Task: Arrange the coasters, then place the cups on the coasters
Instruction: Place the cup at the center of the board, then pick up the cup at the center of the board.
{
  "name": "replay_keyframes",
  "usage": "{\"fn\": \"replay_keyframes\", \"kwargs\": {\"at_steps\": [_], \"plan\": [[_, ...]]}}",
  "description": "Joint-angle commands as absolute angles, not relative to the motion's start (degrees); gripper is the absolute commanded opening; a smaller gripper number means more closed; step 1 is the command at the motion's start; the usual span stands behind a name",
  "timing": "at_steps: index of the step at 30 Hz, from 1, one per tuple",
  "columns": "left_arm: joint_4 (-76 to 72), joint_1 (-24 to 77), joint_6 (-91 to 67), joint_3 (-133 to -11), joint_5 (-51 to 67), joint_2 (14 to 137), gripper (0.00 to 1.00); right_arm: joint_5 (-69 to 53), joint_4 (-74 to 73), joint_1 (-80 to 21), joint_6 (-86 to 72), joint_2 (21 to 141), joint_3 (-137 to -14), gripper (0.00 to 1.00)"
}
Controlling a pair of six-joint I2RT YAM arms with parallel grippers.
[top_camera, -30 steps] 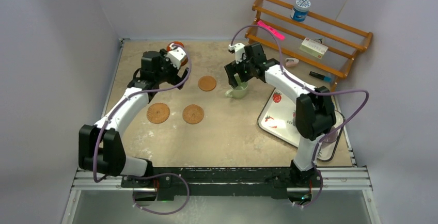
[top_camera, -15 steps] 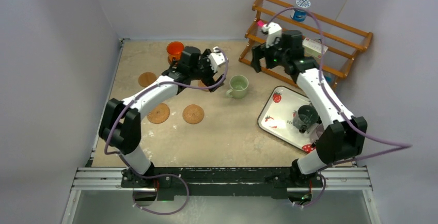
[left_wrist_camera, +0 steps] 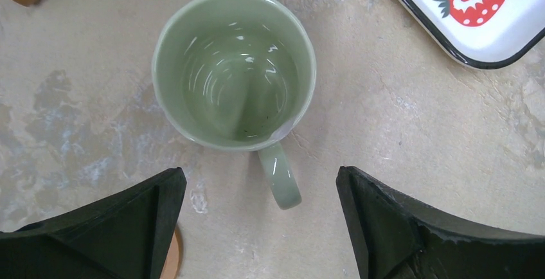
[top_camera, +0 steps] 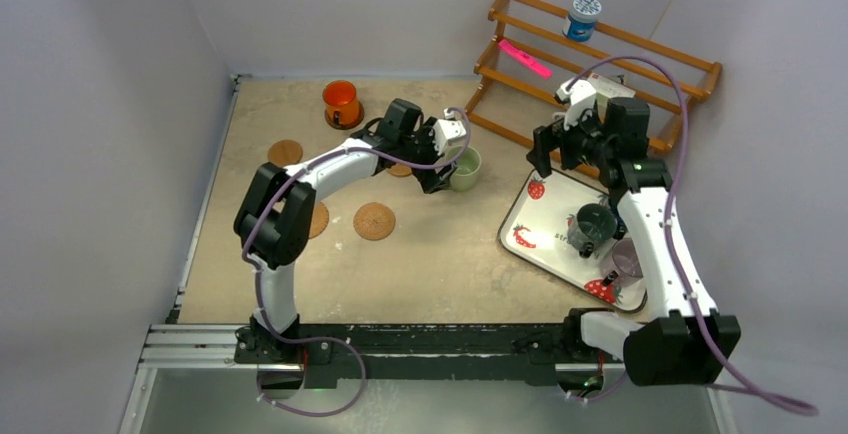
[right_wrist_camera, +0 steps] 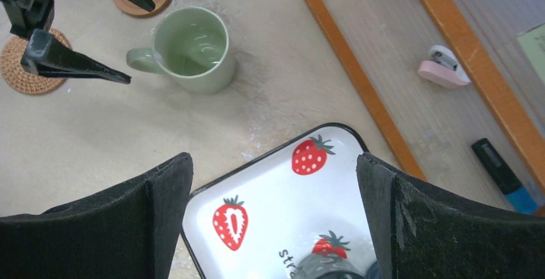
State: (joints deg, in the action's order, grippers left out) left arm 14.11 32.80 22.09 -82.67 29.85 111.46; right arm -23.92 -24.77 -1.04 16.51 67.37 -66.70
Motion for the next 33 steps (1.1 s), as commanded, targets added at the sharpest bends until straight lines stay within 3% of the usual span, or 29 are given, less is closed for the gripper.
{"fn": "replay_keyframes", "kwargs": {"at_steps": [1,15,24,28,33], "plan": [[13.4,33.2,21.1,-85.2,30.2,112.6,0.92,-30.6,-25.6,2.0,21.0,64.8,-64.0,0.99],[15.4,33.4,19.2,-89.6,30.1,118.5,0.69,-32.8,-22.1,4.0,23.7,61.0,-58.6,0.99],[17.0,33.3,19.5,-91.7,31.4,120.6,0.29,-33.3,-21.2,4.0,24.4,61.1,-57.3,0.99],[17.7,33.3,19.7,-92.4,31.0,121.0,0.00,-33.4,-21.1,4.0,24.4,60.2,-57.0,0.99],[19.0,33.4,20.3,-92.8,31.8,118.9,0.00,-33.5,-21.0,4.0,24.5,59.7,-56.8,0.99]]}}
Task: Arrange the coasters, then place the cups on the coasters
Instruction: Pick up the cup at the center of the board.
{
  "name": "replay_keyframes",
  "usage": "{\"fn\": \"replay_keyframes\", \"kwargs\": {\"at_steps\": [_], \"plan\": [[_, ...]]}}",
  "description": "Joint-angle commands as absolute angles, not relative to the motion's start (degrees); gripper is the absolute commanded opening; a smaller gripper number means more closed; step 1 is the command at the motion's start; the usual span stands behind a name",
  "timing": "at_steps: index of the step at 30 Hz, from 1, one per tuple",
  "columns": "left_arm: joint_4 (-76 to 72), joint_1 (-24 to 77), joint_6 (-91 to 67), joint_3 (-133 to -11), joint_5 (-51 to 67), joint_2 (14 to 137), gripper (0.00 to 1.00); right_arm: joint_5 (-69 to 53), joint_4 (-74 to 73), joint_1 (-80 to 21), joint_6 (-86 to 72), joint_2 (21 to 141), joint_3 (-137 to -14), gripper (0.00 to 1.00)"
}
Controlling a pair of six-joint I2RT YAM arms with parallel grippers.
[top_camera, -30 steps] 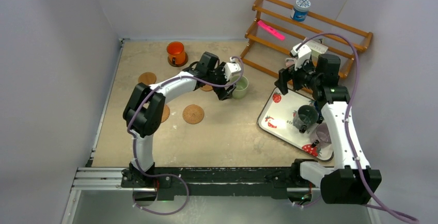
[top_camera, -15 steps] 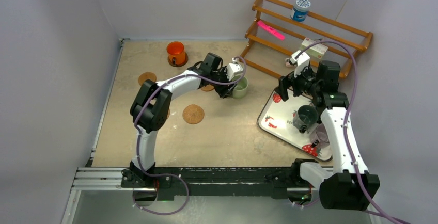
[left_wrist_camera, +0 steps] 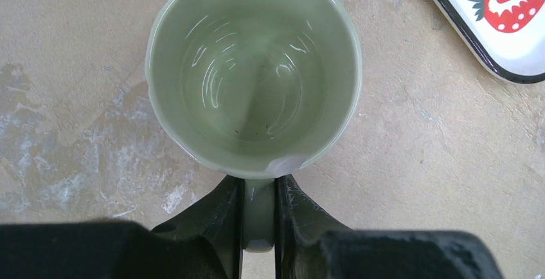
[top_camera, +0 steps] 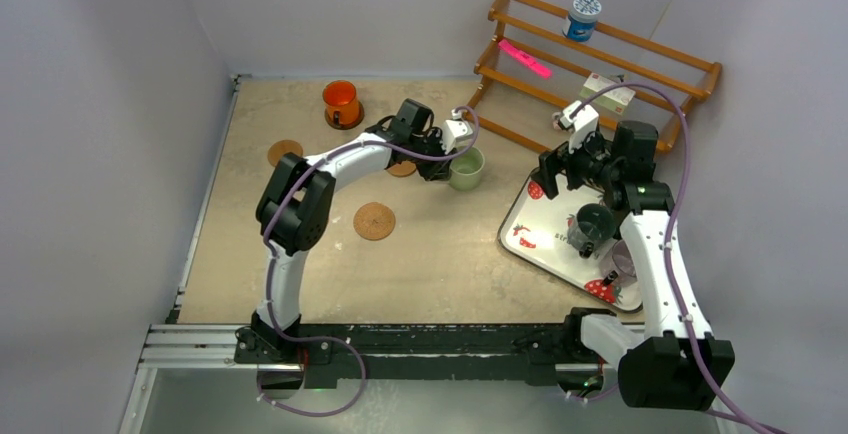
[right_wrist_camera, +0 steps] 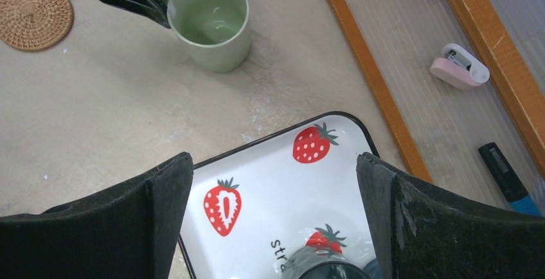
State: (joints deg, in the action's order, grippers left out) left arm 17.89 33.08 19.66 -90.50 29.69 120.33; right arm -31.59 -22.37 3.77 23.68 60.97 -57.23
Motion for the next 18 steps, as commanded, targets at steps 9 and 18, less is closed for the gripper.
{"fn": "replay_keyframes", "kwargs": {"at_steps": [9,18], "plan": [[22.2,33.1,21.5,-93.6,30.4,109.3,0.00,-33.4,-21.1,4.0,24.7,60.0,-57.0,0.99],[20.1,30.2,20.9,-88.4,23.5,98.2,0.00,-33.2,-20.9,4.0,24.7,59.9,-56.8,0.99]]}}
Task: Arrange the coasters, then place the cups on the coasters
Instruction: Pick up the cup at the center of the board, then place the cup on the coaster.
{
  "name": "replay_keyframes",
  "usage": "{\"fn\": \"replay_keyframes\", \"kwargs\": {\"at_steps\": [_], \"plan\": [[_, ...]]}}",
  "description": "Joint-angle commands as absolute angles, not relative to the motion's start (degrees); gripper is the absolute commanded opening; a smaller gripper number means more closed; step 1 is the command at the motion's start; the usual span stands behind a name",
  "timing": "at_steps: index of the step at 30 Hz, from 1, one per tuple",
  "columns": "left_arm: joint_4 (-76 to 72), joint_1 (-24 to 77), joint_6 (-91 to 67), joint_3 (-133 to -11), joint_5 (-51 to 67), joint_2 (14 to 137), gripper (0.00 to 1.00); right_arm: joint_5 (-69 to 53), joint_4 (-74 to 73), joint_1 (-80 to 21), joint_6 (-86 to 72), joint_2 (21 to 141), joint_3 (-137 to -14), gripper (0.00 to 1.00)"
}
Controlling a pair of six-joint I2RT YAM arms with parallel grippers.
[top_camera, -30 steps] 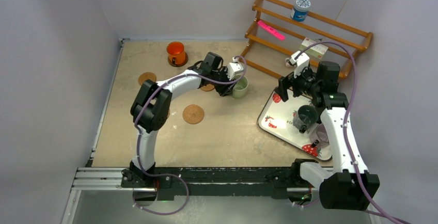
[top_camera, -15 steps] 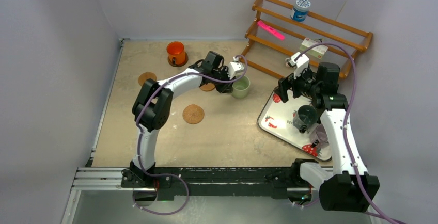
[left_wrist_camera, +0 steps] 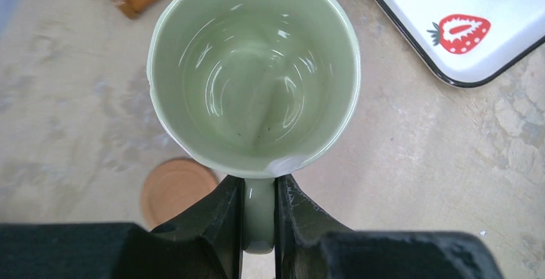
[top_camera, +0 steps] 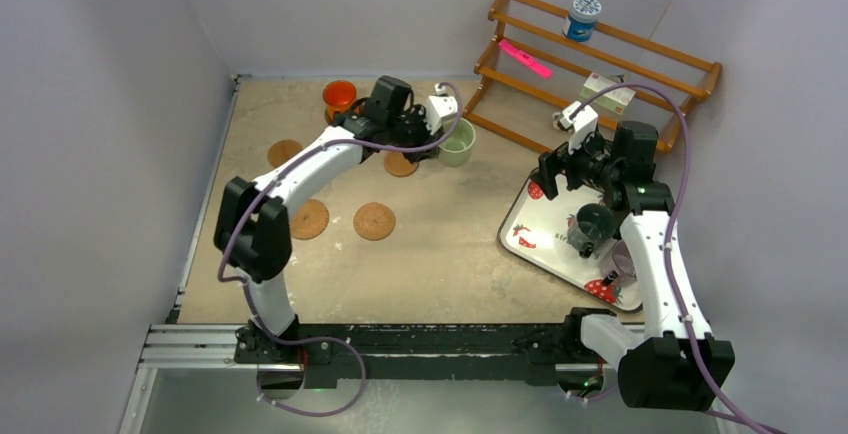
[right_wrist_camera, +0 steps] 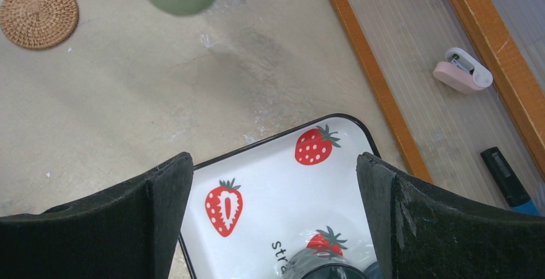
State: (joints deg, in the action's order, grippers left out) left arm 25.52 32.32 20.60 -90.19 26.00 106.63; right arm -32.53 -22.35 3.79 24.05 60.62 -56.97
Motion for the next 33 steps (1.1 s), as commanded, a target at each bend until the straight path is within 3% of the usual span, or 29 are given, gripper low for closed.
{"fn": "replay_keyframes", "kwargs": {"at_steps": [1,18,33], "plan": [[19.6,29.6,20.8,-87.2,22.7,96.8,0.00,-33.3,-21.0,4.0,24.8,59.9,-56.7,0.99],[9.6,14.5,18.1,-68.4,7.9,78.8,0.00,-33.6,-19.8,4.0,26.4,57.8,-54.1,0.99],[6.5,1.8,15.3,-63.4,10.4,75.3,0.00,-33.7,-18.6,4.0,28.7,58.7,-52.8,0.99]]}}
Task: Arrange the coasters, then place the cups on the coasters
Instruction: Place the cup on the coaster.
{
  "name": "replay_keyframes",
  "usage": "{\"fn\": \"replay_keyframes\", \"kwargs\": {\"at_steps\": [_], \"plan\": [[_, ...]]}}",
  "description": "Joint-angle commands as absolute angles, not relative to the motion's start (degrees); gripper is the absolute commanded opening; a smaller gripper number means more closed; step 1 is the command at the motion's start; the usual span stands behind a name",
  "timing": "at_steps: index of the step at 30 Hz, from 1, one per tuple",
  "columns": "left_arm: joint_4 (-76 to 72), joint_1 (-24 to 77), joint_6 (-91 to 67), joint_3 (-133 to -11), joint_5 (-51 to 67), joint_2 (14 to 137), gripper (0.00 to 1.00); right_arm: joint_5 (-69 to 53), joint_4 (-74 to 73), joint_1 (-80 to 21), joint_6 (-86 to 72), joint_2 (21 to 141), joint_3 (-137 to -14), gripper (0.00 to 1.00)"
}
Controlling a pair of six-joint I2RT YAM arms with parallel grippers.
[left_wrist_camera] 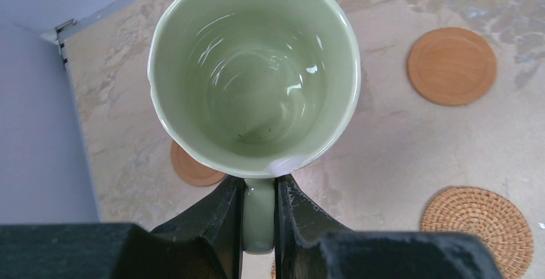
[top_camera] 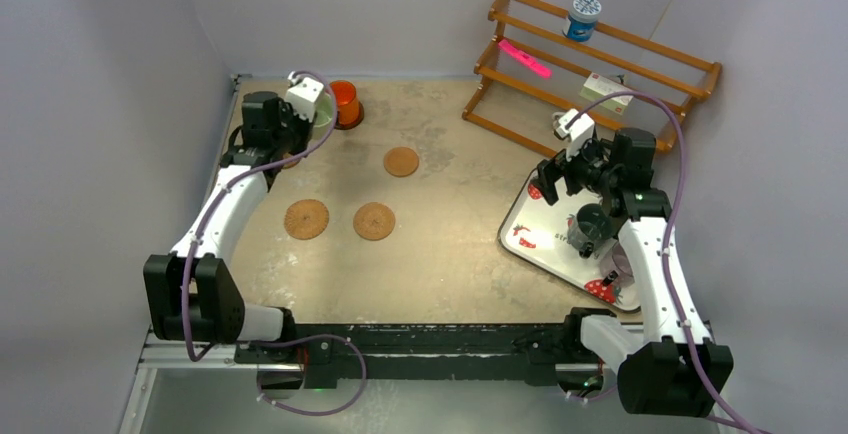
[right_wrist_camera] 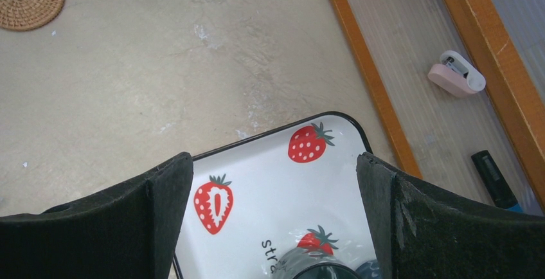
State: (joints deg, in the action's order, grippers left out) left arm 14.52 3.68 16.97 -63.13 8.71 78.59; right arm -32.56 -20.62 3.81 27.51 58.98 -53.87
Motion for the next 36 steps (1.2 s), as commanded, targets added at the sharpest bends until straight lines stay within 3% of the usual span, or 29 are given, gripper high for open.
{"fn": "replay_keyframes", "kwargs": {"at_steps": [1,19,36], "plan": [[6.4,1.3,15.2,-63.3,10.5,75.4,0.00,-33.7,-18.4,4.0,28.7,58.7,-52.5,0.99],[-1.0,-11.2,10.3,-64.0,19.8,83.7,0.00,-35.6,-17.0,4.0,28.6,59.3,-50.6,0.99],[-3.9,-17.1,7.5,-68.6,26.0,95.6,0.00,-37.1,-14.9,4.0,29.1,62.9,-49.0,0.99]]}}
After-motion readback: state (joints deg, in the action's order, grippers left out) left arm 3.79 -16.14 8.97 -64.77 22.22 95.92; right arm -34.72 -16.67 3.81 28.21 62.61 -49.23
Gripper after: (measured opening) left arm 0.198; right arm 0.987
